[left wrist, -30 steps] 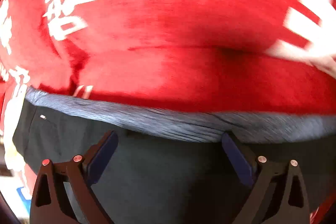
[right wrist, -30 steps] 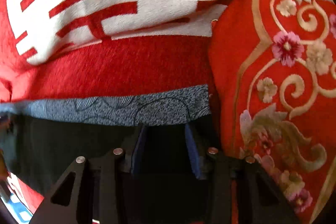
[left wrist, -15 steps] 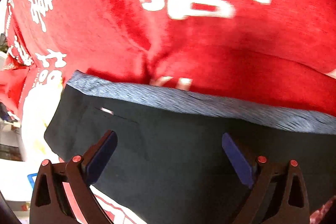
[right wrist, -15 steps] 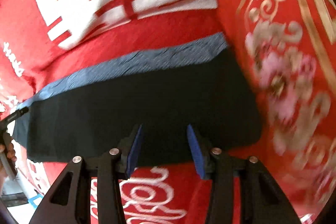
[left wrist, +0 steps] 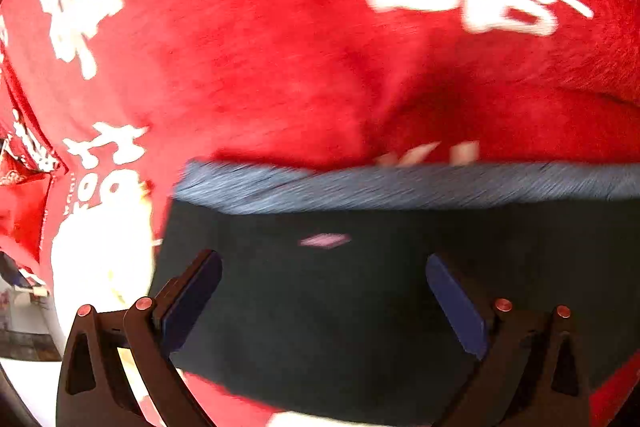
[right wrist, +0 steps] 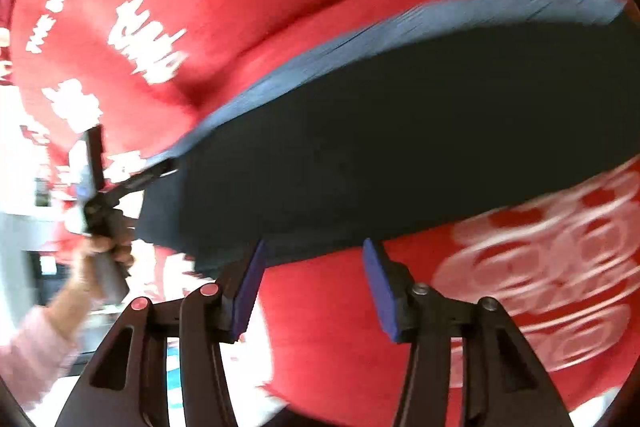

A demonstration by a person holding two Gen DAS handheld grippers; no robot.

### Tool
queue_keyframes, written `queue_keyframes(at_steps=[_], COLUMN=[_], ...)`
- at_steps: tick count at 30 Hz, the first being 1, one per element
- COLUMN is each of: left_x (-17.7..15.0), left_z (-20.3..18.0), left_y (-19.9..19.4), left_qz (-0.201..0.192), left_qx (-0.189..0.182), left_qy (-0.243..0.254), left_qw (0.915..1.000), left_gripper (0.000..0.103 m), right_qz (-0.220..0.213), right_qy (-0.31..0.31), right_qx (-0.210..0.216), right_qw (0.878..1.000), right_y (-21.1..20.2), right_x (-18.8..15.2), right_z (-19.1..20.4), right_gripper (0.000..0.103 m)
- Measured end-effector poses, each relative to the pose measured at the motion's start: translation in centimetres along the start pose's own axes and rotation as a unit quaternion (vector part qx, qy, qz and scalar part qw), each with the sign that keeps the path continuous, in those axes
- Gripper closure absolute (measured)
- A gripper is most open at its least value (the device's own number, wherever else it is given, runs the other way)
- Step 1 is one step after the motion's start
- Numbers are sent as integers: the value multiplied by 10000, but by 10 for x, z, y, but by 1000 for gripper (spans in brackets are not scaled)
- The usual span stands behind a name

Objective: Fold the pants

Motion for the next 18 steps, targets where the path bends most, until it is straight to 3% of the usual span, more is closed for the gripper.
queue_keyframes(at_steps=[4,5,7,10,18], left_x=[-47,-56,-66,-66,-68], left_z=[52,61,71,73,90], left_y=[44,52,53,57,71], left_qz=[574,599,355,273,247], left_qx=[197,16,-307,-333,-645], left_qy=[-57,-164,-478,-461,-529], left_qw=[9981,9981,9978,9980,9962], left_gripper=[0,0,0,0,0], right_qz=[337,391,513,602,468], right_qy=[211,260,370,426,939], right_qx=[822,884,894,845,907], right_qw=[9958,9950,9940,9937,9903], right_y=[67,68,95,119,113], right_x=[-25,-38,-47,-45,-46], right_z=[45,52,64,70,60], right_gripper=[48,48,48,48,48])
Point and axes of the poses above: each gripper's, at about its wrist camera, not at the fingertips, and y roughly the way its jaws point, z to its left, x to its top, the point moved 3 cm from there along y, roughly the way its jaws point, and after that the axes turned 4 degrees about y, right-handed, at the moved point
